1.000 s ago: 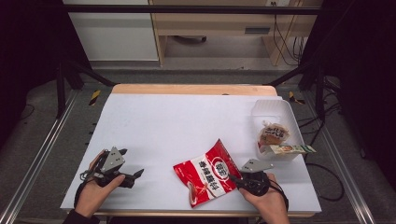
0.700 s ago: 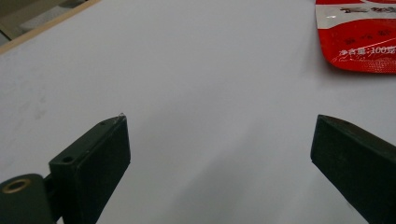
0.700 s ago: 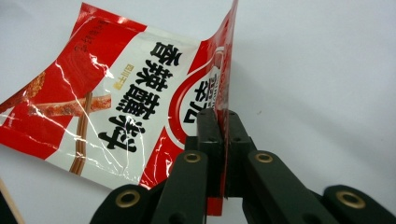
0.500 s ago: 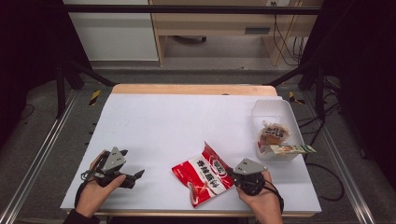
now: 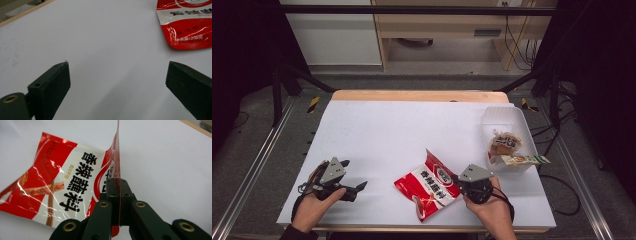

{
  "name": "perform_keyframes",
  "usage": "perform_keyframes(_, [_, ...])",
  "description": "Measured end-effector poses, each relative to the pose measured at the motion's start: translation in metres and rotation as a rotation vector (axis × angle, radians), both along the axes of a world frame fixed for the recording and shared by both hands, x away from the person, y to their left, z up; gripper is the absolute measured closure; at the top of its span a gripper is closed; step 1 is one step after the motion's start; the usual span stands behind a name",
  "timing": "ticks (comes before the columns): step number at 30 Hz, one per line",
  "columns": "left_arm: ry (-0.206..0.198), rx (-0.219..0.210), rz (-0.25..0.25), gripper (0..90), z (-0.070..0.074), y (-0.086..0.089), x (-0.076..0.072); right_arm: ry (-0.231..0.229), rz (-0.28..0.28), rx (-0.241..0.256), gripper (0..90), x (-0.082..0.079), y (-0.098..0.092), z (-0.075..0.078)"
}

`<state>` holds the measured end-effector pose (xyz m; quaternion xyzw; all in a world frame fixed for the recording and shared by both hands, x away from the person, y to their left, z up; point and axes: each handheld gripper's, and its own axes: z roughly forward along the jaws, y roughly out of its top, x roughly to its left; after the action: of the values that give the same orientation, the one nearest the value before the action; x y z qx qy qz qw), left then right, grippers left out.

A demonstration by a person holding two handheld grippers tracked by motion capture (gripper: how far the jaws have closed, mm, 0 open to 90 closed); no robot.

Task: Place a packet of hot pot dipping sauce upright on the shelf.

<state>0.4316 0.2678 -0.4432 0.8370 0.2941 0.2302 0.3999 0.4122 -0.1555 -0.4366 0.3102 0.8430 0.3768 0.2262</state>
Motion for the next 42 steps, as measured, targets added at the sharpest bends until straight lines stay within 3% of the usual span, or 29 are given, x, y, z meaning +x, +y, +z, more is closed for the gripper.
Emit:
perform_keyframes(3, [-0.008, 0.009, -0.024, 5.5, 0.007, -0.002, 0.001, -0.003, 0.032, -0.006, 90.0, 0.009, 0.006, 0.009])
perform_keyframes(6, [-0.012, -0.02, -0.044, 5.5, 0.014, -0.004, 0.006, -0.012, 0.074, -0.007, 90.0, 0.02, 0.015, 0.022])
perform_keyframes(12, [-0.018, 0.001, -0.075, 5.5, 0.031, -0.011, 0.02, -0.027, 0.138, -0.017, 90.0, 0.036, 0.03, 0.048])
perform_keyframes(17, [-0.029, -0.03, -0.085, 5.8, 0.048, -0.012, 0.025, -0.03, 0.176, -0.025, 90.0, 0.045, 0.042, 0.06])
perform_keyframes(24, [-0.046, -0.026, -0.098, 6.0, 0.067, -0.014, 0.028, -0.047, 0.212, -0.026, 90.0, 0.048, 0.053, 0.075])
perform_keyframes(35, [-0.034, -0.009, -0.115, 8.9, 0.069, -0.02, 0.031, -0.062, 0.251, -0.039, 90.0, 0.05, 0.063, 0.089])
perform_keyframes(42, [-0.032, 0.018, -0.172, 20.8, 0.08, -0.035, 0.035, -0.083, 0.287, -0.042, 90.0, 0.049, 0.075, 0.098])
